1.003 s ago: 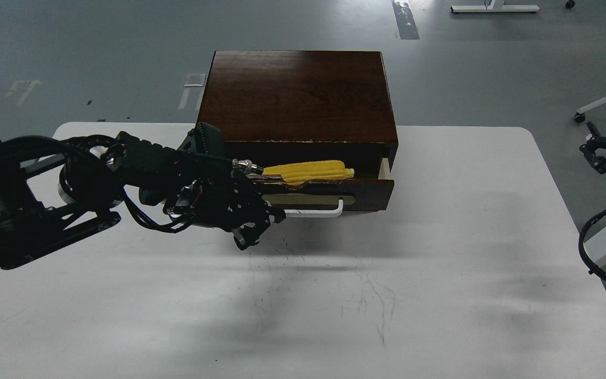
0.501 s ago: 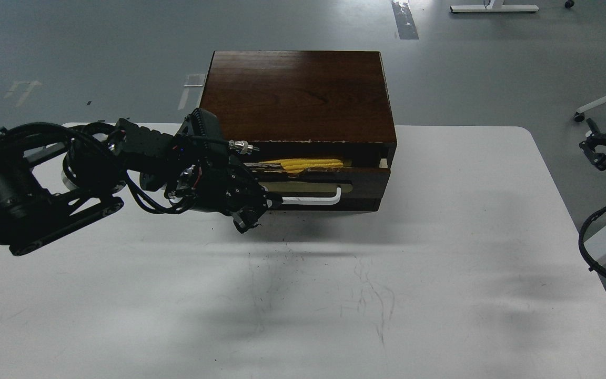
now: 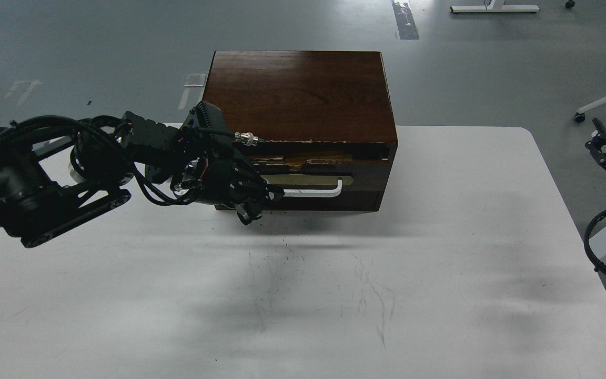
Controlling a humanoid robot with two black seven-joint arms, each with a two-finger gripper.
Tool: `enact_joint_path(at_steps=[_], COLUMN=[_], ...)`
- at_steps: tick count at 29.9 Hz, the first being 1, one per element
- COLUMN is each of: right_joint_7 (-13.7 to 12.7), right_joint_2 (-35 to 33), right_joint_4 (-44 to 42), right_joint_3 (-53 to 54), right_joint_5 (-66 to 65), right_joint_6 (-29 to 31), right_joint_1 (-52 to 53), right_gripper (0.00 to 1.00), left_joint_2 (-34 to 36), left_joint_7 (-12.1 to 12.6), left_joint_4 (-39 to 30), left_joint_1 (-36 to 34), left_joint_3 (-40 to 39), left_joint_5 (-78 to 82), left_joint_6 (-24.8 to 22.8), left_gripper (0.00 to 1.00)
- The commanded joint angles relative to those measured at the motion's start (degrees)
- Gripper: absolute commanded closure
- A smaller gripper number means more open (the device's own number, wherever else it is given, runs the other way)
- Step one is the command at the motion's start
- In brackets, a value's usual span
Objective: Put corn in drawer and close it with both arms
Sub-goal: 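Push the drawer front with the left gripper into the box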
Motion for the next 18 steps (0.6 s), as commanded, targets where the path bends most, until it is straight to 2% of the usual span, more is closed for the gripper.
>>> enact_joint_path(at_steps=[1,18], right_joint_7=[0.09,0.26], right_joint_2=[0.01,0.10], right_joint_4=[-0.02,-0.02], right_joint_3=[0.02,1.60], right_joint_5=[-0.01,0.08], right_joint_6=[0.00,0.00], right_joint_1=[0.07,0.42], right_gripper=[0.00,0.00], left_joint_2=[-0.32,-2.08], left_joint_7=[0.02,0.02], left_joint_4=[0.14,4.36], left_joint_1=[0.12,-0.58], left_joint_3=[0.07,-0.02], left_joint_5=[-0.02,-0.02], left_joint_6=[0.02,0.02], left_gripper=[1.00,1.00])
